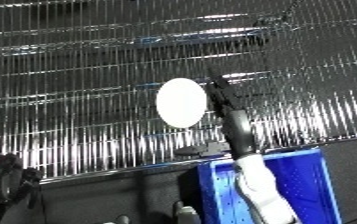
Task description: Pick up the object and place it into the box
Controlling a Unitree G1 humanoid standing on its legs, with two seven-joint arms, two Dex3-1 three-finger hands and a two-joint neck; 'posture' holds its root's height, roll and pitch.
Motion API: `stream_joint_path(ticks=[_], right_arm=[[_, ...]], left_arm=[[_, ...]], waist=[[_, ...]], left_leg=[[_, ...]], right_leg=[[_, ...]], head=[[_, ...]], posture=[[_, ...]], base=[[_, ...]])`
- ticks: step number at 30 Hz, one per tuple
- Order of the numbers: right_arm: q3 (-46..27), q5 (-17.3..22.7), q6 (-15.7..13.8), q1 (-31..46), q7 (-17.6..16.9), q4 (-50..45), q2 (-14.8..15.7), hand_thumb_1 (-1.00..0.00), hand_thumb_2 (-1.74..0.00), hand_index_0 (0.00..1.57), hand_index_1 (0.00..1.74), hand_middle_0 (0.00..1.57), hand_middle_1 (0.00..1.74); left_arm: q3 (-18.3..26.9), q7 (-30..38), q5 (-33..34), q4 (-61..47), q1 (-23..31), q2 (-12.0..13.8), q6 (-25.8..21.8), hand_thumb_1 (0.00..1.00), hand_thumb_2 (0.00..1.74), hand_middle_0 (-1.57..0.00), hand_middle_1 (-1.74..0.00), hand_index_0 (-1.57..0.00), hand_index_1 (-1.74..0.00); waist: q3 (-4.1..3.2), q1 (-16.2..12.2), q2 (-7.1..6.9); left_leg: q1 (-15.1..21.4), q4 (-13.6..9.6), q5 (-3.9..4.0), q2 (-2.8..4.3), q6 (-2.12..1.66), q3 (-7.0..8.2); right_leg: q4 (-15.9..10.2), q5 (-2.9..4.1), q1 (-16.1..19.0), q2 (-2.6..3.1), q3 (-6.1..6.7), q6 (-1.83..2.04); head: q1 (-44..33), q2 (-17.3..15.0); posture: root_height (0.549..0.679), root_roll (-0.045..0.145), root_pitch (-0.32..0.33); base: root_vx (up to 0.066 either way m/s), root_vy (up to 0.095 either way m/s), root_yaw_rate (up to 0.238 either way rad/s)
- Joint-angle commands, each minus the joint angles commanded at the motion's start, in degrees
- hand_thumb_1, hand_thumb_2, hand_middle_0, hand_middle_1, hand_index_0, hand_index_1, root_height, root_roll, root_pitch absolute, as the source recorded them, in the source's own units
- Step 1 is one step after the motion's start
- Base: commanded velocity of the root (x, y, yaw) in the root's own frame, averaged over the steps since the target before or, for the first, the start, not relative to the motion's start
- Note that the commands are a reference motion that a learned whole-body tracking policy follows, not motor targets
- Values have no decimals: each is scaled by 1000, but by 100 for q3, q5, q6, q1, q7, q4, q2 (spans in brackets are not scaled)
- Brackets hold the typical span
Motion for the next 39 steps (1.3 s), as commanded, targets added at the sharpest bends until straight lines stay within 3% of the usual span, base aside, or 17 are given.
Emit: stream_joint_path(ticks=[6,21,31,39], right_arm=[[110,97,99,-213,109,162,5,0,0,0,0,0,0],[242,128,154,-572,133,529,90,-750,-1305,1178,1305,1178,1305],[69,11,49,-216,-66,276,89,-750,-1305,1178,1305,1178,1305],[-327,-296,-103,494,-265,-591,57,-750,-1305,1178,1305,1178,1305]], left_arm=[[6,10,-29,-11,-32,27,22,1000,1740,-1570,-1740,-1570,-1740],[-31,27,-46,-14,-122,17,53,1000,1740,-1570,-1740,-1570,-1740],[61,-79,-46,-34,80,28,0,1000,1740,-1570,-1740,-1570,-1740],[303,-207,30,-114,410,74,-22,1000,1740,-1570,-1740,-1570,-1740]], waist=[[0,46,28],[0,119,80],[0,63,34],[0,-85,-48]], left_leg=[[-106,67,19,-18,21,8],[-163,38,67,-49,72,-4],[289,-427,167,-22,73,-30],[746,-702,157,41,67,-1]], right_leg=[[68,14,-109,10,-25,-33],[85,45,-185,37,-58,-79],[-315,149,229,92,-22,-66],[-602,180,691,133,30,-49]], head=[[170,53],[388,149],[454,130],[587,32]], posture=[[573,52,55],[572,51,59],[587,51,45],[599,53,20]], base=[[-12,15,48],[-16,2,35],[-8,-16,-19],[-18,-17,-96]])
